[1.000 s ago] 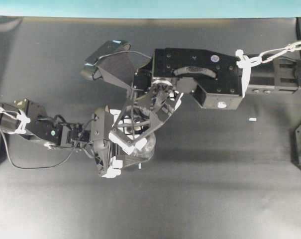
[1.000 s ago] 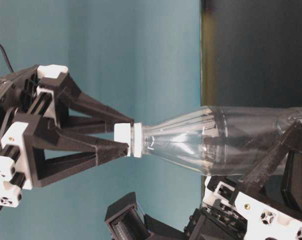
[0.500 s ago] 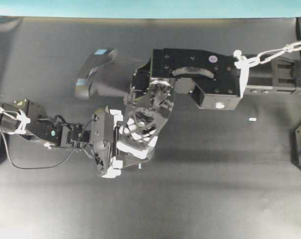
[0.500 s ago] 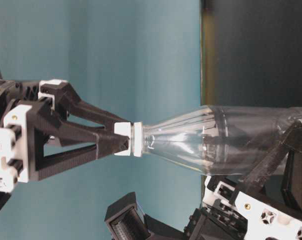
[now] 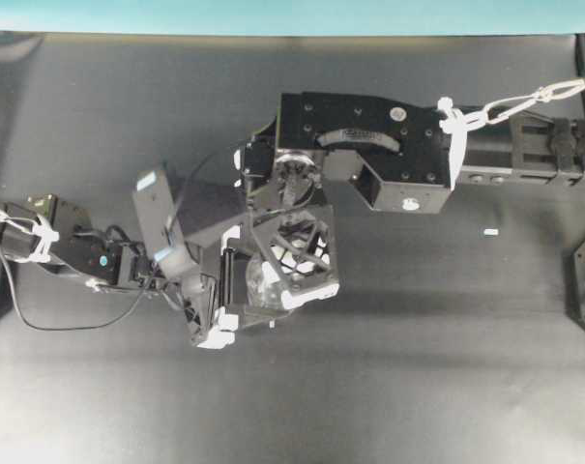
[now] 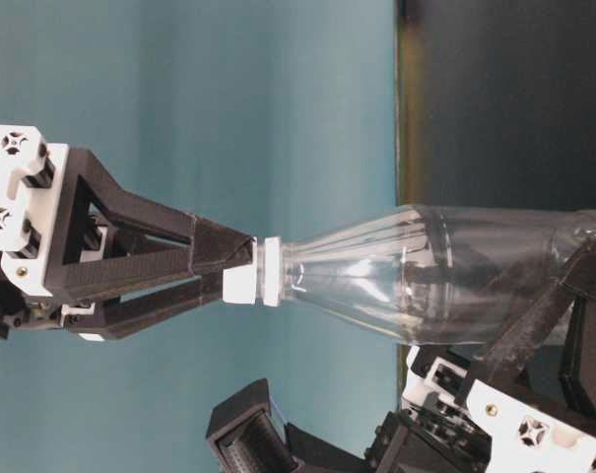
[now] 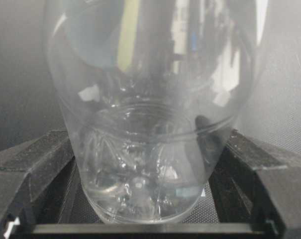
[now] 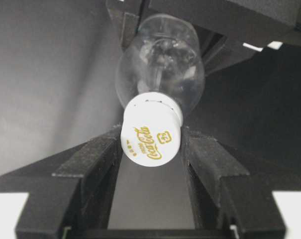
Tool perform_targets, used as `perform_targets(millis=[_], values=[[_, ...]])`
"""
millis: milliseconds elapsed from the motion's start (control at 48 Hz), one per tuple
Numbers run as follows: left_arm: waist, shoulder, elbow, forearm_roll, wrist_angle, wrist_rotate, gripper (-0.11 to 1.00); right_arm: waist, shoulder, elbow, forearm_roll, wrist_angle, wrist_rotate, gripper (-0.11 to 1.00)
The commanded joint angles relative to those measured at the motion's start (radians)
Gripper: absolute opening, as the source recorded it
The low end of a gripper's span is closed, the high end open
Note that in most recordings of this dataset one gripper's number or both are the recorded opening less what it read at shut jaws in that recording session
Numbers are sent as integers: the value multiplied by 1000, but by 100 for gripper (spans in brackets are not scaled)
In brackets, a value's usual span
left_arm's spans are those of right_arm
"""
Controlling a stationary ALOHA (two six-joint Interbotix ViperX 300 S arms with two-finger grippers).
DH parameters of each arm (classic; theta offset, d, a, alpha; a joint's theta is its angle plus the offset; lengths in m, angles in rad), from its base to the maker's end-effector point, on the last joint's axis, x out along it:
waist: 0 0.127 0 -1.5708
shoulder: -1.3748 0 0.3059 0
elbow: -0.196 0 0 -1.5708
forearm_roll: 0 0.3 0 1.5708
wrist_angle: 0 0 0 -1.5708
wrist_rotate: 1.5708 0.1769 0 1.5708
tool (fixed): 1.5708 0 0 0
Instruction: Open the bottle cap by holding the bottle with the left arm and twisting the cap with the right arm.
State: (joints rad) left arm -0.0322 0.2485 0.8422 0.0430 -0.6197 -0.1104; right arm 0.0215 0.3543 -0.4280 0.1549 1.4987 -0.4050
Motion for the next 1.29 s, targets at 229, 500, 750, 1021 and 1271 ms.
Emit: perform_targets(millis=[229,500,750,1021,1271], values=[[-8,3,-6,2,3,-2,83,17,-9,-15,2,-11,-5,36],[-9,3,-2,2,3,-2,83,21,-25,-11,2,-38,46,36],[-8,2,-5,3,3,-2,83,25,-57,40,-2,-72,46,66],[-9,3,-6,2,3,-3,83,23,-146,72,-18,-69,236,83],[-9,3,-9,2,3,-5,83,-31,-117,-41,-8,20,996,83]])
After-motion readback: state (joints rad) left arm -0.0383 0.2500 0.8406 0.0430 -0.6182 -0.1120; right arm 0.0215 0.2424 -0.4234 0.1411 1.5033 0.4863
